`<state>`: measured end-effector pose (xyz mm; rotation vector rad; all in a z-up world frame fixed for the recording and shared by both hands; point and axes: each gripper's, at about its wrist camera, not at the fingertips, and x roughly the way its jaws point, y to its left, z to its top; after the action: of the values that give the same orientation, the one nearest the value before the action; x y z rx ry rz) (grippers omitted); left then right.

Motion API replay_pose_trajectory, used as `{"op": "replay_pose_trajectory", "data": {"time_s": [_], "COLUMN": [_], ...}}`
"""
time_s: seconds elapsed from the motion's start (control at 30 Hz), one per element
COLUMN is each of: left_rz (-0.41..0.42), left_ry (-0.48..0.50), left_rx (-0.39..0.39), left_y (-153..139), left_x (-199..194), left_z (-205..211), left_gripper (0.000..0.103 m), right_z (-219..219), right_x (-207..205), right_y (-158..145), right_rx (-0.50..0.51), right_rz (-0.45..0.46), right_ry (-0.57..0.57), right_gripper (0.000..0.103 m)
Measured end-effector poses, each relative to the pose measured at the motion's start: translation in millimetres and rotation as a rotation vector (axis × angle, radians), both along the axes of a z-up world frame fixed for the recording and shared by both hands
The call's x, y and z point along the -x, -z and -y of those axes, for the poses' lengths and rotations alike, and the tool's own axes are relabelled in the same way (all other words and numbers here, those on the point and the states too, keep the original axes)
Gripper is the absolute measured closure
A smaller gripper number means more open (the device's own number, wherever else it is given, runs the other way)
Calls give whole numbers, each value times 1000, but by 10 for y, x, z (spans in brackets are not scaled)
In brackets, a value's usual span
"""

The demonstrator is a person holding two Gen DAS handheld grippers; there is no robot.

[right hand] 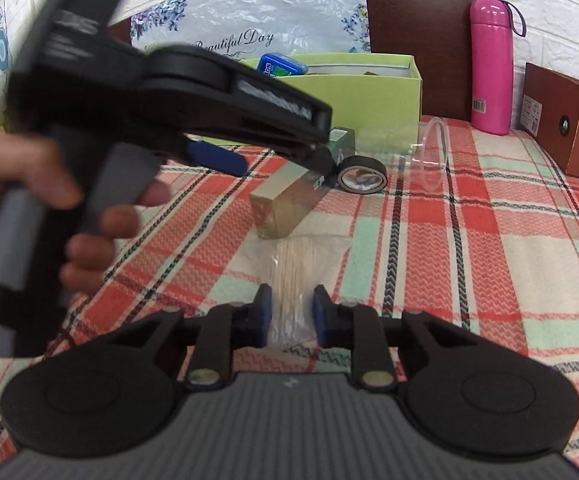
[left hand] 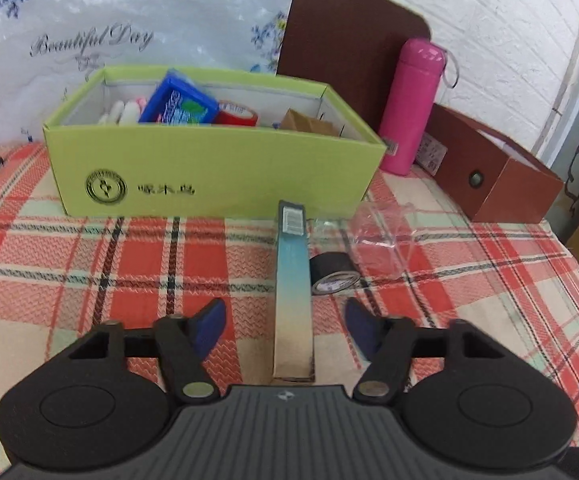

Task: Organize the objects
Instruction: 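Grasp the long teal box with the left tool while the right grasps the toothpick bag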

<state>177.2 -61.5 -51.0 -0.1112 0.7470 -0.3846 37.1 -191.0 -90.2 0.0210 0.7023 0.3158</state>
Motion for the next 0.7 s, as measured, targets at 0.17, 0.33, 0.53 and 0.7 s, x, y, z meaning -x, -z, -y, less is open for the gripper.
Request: {"op": "replay_pose_trajectory", "data": {"time_s": [0.17, 0.33, 0.53, 0.7], "left_rz": [-83, -78, 7, 23], "left_ry": [5, -62, -152, -62], "left_rx": [110, 133, 17, -21], "left_y": [115, 95, -30, -35], "left_x": [19, 179, 216, 102], "left_z": [-328, -680, -798, -531], "left_gripper": [77, 71, 46, 29], "right_z": [66, 89, 96, 74], "right_x": [40, 29, 27, 1], "right_y": [-33, -59, -59, -32], "right_rx": [-25, -29, -20, -14], "right_rz": [-12, -5, -4, -18], "right_ry": [-6, 0, 12, 27], "right_gripper": [83, 83, 83, 80]}}
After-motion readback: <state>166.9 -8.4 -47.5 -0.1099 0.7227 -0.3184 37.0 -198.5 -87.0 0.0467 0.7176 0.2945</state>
